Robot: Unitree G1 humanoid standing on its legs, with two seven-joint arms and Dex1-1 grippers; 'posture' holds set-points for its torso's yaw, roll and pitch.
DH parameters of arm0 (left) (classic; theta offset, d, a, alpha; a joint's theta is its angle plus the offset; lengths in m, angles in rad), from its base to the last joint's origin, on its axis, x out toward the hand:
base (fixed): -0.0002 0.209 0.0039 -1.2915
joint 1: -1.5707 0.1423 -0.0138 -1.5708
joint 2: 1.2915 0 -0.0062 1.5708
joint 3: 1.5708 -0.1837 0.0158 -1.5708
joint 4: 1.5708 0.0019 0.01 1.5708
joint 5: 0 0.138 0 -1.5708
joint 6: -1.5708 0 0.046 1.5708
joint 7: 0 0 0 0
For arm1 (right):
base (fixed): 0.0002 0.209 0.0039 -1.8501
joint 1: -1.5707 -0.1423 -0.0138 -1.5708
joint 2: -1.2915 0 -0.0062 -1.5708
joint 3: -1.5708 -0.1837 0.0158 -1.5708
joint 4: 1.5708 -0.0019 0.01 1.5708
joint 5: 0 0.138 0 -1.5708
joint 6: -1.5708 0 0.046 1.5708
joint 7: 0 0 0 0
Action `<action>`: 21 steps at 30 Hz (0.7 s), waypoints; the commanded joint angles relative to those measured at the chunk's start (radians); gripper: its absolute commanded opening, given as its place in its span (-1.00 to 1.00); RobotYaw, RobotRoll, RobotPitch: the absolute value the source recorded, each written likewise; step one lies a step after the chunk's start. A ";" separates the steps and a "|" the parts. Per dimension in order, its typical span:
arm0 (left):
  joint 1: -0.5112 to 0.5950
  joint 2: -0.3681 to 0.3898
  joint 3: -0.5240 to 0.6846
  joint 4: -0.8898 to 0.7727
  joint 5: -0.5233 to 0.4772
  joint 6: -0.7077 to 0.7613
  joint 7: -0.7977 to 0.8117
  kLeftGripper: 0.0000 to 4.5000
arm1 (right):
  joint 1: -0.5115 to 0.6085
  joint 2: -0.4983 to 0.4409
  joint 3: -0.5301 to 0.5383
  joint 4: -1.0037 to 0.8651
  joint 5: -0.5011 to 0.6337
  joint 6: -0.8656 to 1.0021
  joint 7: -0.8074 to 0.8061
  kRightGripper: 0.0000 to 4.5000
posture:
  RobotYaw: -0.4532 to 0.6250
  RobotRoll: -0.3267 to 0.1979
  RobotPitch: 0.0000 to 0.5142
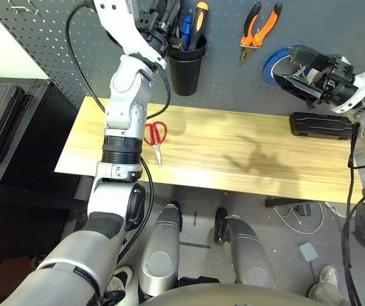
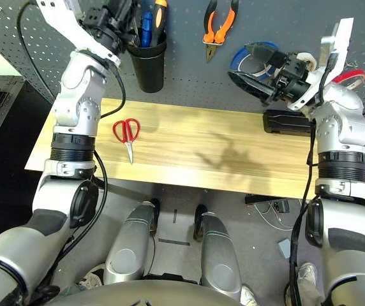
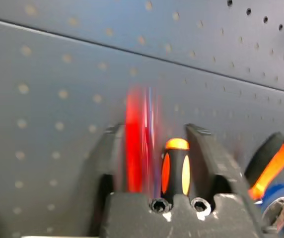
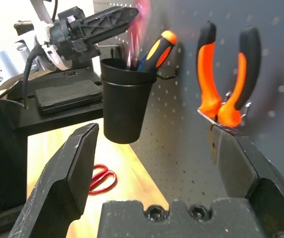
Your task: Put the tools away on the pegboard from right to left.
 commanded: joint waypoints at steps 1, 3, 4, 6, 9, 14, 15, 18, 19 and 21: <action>0.010 0.002 -0.010 -0.049 -0.005 0.025 -0.019 0.65 | 0.003 -0.001 0.009 -0.014 -0.014 -0.016 0.009 1.00 | 0.27 0.25 -0.03; 0.008 0.008 -0.008 -0.072 -0.007 0.028 -0.024 0.99 | 0.005 0.005 0.013 -0.014 -0.016 -0.019 0.011 1.00 | 0.28 0.25 -0.04; 0.007 0.011 -0.007 -0.085 -0.009 0.034 -0.025 0.99 | 0.006 0.007 0.016 -0.014 -0.016 -0.020 0.012 1.00 | 0.28 0.25 -0.04; 0.007 0.017 -0.004 -0.114 -0.011 0.045 -0.024 0.99 | 0.007 0.012 0.020 -0.016 -0.015 -0.022 0.013 1.00 | 0.28 0.25 -0.04; 0.009 0.032 0.008 -0.174 -0.020 0.073 -0.015 0.99 | 0.010 0.018 0.027 -0.022 -0.014 -0.020 0.015 1.00 | 0.28 0.25 -0.04; 0.045 0.079 0.029 -0.302 -0.033 0.157 0.008 0.99 | 0.035 0.024 0.041 -0.045 -0.014 -0.015 0.030 1.00 | 0.29 0.25 -0.04; 0.052 0.085 0.031 -0.320 -0.036 0.172 0.012 0.99 | 0.039 0.025 0.043 -0.050 -0.014 -0.012 0.032 1.00 | 0.30 0.25 -0.03; 0.130 0.121 0.040 -0.443 -0.054 0.262 0.028 0.99 | 0.081 0.027 0.065 -0.099 -0.008 0.011 0.042 1.00 | 0.31 0.25 -0.03; 0.161 0.129 0.041 -0.487 -0.062 0.293 0.034 0.99 | 0.097 0.026 0.072 -0.115 -0.007 0.018 0.046 1.00 | 0.32 0.25 -0.01; 0.217 0.136 0.039 -0.562 -0.084 0.346 0.044 0.99 | 0.122 0.028 0.084 -0.140 -0.007 0.030 0.049 1.00 | 0.32 0.25 -0.01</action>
